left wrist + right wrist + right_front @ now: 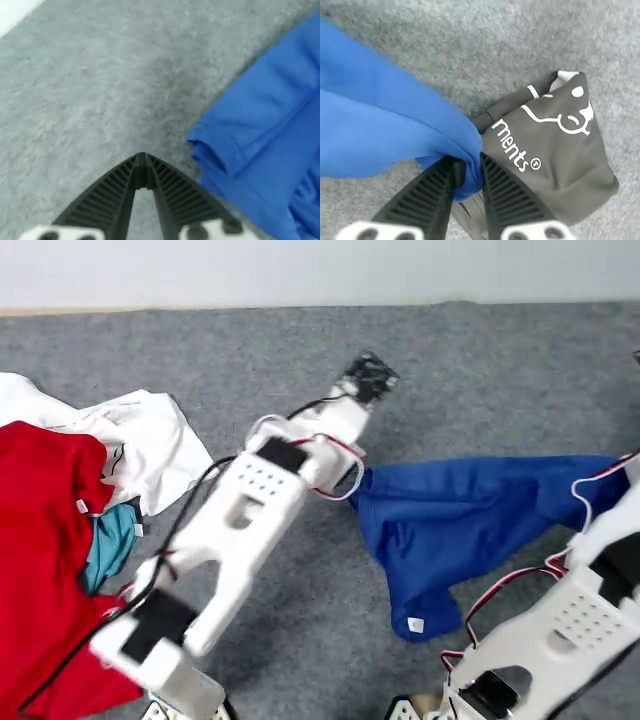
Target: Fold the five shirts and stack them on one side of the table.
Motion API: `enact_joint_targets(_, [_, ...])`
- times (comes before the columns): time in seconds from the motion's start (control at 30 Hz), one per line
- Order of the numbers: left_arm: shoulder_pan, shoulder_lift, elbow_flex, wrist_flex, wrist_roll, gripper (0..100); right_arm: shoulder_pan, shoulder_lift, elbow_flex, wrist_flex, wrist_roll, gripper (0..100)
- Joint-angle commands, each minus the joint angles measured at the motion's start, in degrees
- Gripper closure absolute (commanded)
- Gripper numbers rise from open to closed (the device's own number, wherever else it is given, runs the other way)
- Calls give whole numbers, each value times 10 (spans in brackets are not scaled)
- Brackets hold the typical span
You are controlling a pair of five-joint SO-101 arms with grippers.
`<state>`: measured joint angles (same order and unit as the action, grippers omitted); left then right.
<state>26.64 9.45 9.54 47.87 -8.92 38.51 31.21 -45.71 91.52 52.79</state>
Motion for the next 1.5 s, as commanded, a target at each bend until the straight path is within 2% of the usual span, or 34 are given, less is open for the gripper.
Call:
enact_joint_targets(0.0, [21,66,-111,55,-36,978,-19,-11,-7,5,1,987])
enact_joint_targets(0.17, [25,178,-251,159,-120,959,-30,-7,-7,5,1,987])
enact_joint_targets(0.3, [23,257,-377,261,-150,883,-36,-7,-4,6,-15,987])
enact_joint_targets(0.43, [24,327,-500,332,-187,854,-36,-7,-4,6,-36,987])
enact_joint_targets(0.67, [37,435,-694,438,-201,821,-39,-7,-4,25,-37,987])
enact_joint_targets(0.87, [51,471,-858,527,-202,818,-39,-7,-4,25,-37,987])
enact_joint_targets(1.2, [55,456,-878,527,-201,818,-46,-7,-4,25,-37,987])
enact_joint_targets(1.47, [64,477,-817,526,-201,818,-47,-7,-4,25,-37,987])
